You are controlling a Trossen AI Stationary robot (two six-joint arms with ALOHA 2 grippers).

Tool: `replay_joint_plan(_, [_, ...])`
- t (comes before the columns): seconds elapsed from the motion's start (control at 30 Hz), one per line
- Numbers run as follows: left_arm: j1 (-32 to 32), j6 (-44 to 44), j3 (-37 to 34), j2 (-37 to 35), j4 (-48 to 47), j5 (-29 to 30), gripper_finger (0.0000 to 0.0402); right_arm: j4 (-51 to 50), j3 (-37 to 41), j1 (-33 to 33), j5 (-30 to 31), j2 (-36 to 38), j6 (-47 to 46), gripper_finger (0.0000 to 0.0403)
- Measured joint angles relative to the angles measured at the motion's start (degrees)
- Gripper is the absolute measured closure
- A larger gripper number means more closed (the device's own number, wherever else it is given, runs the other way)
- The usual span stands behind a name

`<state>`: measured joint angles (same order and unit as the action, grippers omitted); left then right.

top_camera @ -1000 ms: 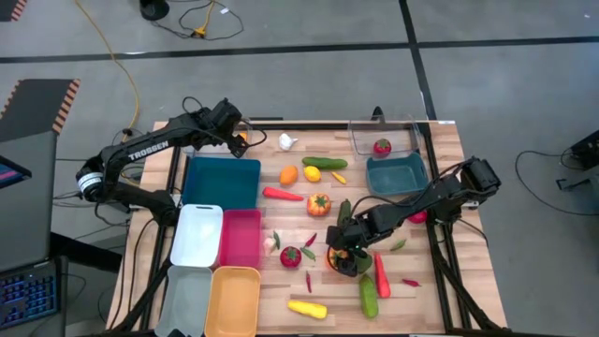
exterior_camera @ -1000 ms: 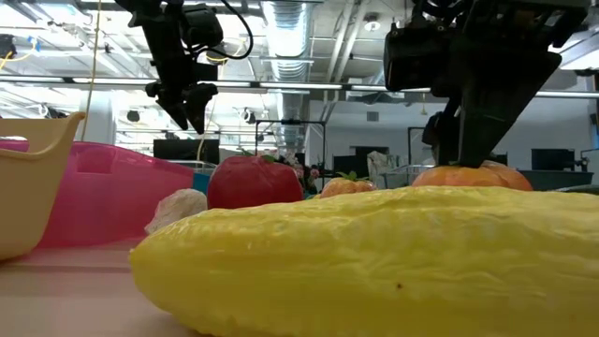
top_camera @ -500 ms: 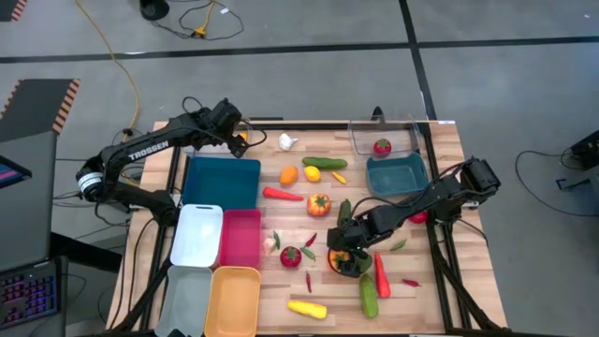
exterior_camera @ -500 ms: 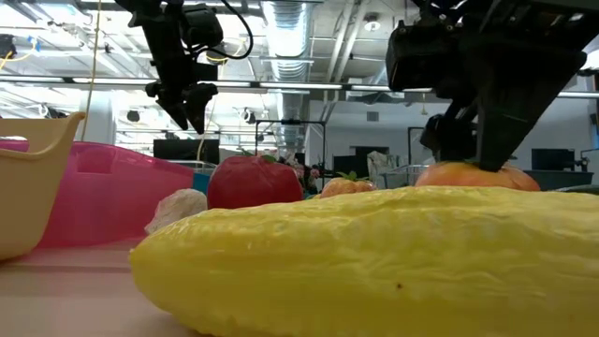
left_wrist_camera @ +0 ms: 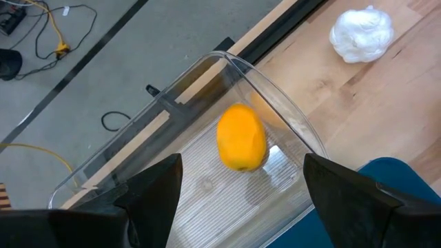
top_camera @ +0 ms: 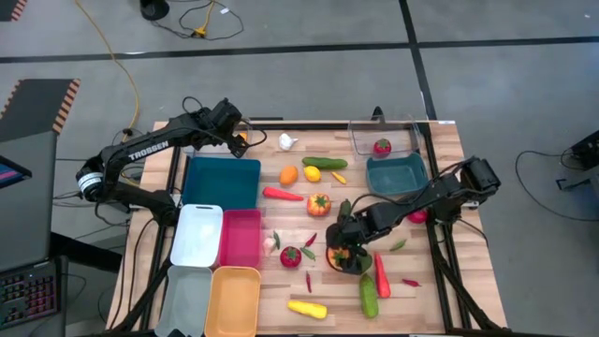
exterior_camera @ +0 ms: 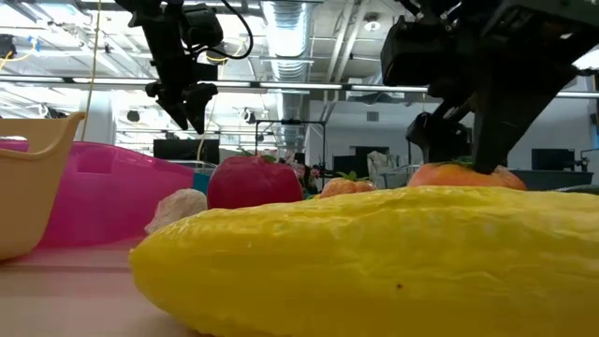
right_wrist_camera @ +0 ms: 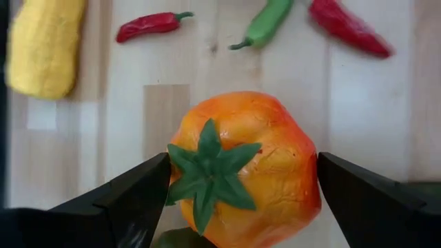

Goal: Sort produce into baskets
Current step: Put the bottom orange tomato into the right transparent bin

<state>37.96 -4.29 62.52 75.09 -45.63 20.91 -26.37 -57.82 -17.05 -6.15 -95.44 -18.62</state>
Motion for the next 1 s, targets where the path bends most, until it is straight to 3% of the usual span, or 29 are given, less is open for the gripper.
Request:
replay_joint_plan(0.63, [0.01, 0.00, 0.00, 0.01, -0.01, 0.01, 0.0111, -1.26, 0.02, 3.47, 1.70, 5.35, 2.66, 0.0017])
replay_joint_plan(1.0, [0.01, 0.00, 0.00, 0.00, 0.00, -0.13, 0.0111, -9.09, -0.04, 14.36, 3.95, 19.15, 7.46, 0.0017])
